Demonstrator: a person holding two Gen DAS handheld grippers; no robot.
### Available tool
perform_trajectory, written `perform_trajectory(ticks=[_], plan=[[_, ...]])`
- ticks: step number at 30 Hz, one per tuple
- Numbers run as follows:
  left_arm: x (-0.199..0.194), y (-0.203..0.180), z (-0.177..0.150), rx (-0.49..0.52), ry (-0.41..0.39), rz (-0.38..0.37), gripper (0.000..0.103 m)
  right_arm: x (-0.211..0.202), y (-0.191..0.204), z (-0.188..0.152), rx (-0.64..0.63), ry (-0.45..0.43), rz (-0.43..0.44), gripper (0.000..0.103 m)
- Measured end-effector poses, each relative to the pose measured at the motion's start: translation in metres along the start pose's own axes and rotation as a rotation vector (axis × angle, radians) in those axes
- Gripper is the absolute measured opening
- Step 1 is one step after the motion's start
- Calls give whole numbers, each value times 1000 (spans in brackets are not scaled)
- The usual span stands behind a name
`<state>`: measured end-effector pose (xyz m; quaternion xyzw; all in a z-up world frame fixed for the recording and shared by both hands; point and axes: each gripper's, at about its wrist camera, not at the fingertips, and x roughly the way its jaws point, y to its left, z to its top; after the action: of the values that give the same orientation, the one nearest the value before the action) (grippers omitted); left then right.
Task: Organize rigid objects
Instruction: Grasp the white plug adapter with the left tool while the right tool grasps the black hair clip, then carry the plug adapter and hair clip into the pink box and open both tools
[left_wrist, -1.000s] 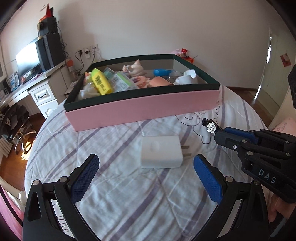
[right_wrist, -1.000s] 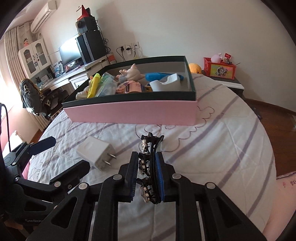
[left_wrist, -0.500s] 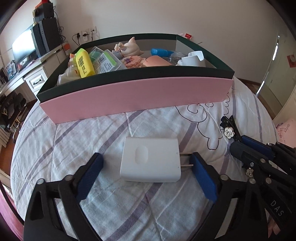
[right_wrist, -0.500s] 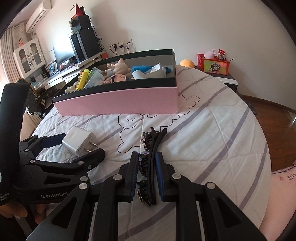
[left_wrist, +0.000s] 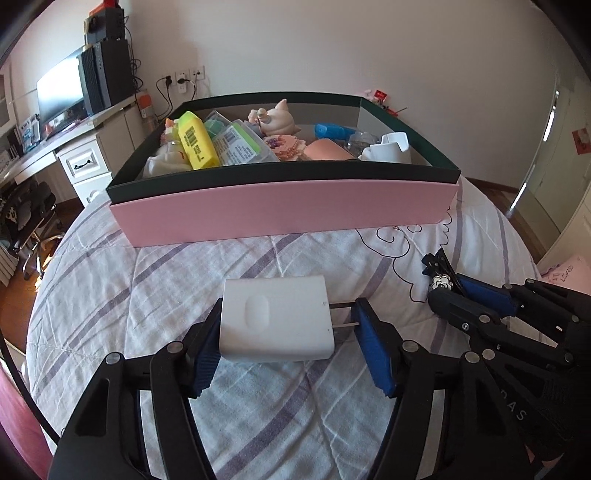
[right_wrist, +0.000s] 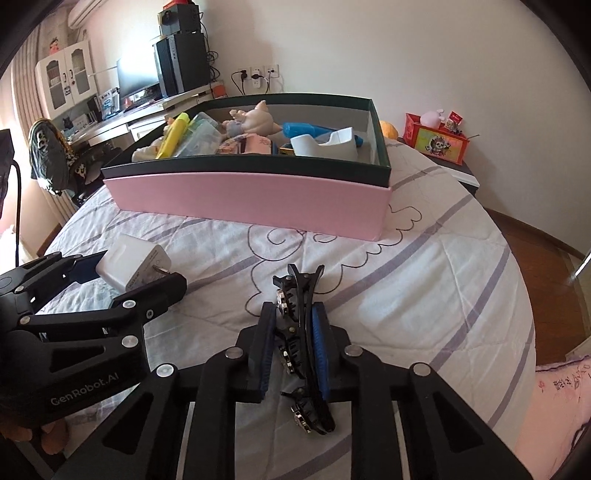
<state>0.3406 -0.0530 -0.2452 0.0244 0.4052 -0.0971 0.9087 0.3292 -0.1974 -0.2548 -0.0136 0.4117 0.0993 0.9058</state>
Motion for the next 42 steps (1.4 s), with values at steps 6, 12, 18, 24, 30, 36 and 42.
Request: perform_trajectory(ticks=[6, 12, 18, 24, 30, 36, 42], plan=[[-47, 13, -8, -33, -105, 16, 67, -35, 7, -9, 63, -119, 86, 19], [-121, 19, -15, -40, -270, 68, 67, -106, 37, -6, 33, -290, 106, 19], [-195, 14, -27, -13, -410, 98, 67, -165, 78, -7, -40, -402, 82, 20], [-244, 13, -39, -10, -500, 117, 67, -206, 95, -12, -64, -476, 75, 20], [-264, 14, -41, -6, -545, 122, 67, -229, 102, -14, -81, -515, 60, 20], [-266, 13, -39, -1, -554, 128, 67, -232, 99, -12, -79, -529, 58, 20], [-252, 15, -31, 0, -539, 129, 67, -222, 96, -8, -74, -519, 70, 20]])
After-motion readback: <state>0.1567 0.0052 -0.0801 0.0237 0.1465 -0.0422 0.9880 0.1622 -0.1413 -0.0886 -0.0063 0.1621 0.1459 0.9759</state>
